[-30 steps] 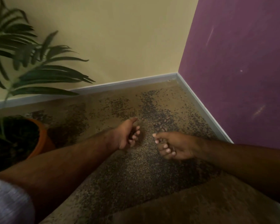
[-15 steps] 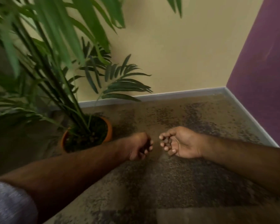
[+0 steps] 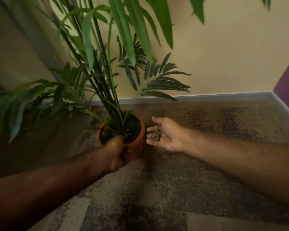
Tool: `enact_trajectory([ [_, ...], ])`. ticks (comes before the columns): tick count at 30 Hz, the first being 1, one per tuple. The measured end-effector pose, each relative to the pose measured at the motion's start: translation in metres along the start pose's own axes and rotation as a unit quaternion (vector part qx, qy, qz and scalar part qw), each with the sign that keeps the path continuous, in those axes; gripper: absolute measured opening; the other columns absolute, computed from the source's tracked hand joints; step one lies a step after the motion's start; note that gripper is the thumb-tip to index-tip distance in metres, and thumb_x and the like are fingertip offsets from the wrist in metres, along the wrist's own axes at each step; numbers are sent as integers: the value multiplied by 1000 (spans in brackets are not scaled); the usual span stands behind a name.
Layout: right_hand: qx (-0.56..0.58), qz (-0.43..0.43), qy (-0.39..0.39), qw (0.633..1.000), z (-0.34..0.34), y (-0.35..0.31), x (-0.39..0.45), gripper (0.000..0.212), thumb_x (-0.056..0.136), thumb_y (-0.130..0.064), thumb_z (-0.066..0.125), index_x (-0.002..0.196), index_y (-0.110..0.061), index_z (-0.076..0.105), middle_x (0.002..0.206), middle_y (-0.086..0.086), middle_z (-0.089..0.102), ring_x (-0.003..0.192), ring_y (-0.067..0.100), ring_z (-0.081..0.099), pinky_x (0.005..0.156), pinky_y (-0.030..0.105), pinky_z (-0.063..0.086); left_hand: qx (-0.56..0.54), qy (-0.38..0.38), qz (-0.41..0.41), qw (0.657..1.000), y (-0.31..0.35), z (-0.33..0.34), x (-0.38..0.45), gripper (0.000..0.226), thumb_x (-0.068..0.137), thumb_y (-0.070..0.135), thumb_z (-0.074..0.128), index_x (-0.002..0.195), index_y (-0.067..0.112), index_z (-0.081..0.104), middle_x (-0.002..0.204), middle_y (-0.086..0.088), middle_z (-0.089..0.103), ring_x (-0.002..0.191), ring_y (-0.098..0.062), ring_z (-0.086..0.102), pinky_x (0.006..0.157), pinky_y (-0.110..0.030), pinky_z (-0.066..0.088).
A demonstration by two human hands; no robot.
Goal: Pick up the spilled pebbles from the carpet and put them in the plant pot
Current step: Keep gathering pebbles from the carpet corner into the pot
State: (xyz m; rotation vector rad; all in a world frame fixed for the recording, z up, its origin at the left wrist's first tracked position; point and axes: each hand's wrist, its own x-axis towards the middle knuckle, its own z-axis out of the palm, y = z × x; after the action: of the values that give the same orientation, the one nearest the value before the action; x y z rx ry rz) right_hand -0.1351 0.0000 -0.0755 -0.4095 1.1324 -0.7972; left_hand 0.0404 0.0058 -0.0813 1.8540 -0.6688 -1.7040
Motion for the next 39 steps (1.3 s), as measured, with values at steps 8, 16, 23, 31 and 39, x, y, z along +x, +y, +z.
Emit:
enact_trajectory([
  [8, 22, -7, -40, 999, 84, 2, 29, 71, 87, -58, 52, 136, -8, 43, 132, 20, 46, 125, 35, 45, 101, 46, 42, -145, 139, 133, 970, 26, -68, -7, 34, 98, 23, 25, 72, 14, 44, 62, -3, 37, 35, -8, 35, 43, -22, 35],
  [16, 39, 31, -104, 993, 96, -4, 42, 90, 70, -78, 50, 128, -10, 57, 132, 18, 58, 119, 33, 57, 105, 46, 41, -200, -25, 114, 973, 38, -57, -34, 58, 100, 38, 22, 136, -3, 42, 115, -15, 56, 125, -40, 48, 89, -43, 44],
  [23, 57, 36, -111, 991, 84, -8, 44, 103, 69, -75, 54, 147, -12, 29, 148, 22, 38, 134, 36, 42, 114, 53, 26, -142, 59, 152, 976, 25, -61, -20, 37, 100, 21, 21, 86, 8, 52, 91, -9, 53, 80, -21, 52, 78, -27, 43],
  [31, 3, -15, -47, 999, 21, -14, 27, 61, 96, -40, 48, 136, 6, 39, 136, 32, 45, 124, 42, 49, 97, 44, 46, -41, 212, 165, 962, -2, -40, 0, 41, 99, 26, 33, 123, 5, 57, 112, -33, 58, 108, -49, 55, 82, -53, 51],
  [39, -176, -66, 147, 971, -91, 6, 4, 18, 95, -14, 48, 106, -3, 57, 89, 13, 62, 79, 25, 61, 71, 32, 56, 58, 136, 178, 973, -31, 33, 1, 30, 93, 33, 44, 89, 14, 66, 108, -31, 62, 80, -35, 58, 78, -45, 44],
])
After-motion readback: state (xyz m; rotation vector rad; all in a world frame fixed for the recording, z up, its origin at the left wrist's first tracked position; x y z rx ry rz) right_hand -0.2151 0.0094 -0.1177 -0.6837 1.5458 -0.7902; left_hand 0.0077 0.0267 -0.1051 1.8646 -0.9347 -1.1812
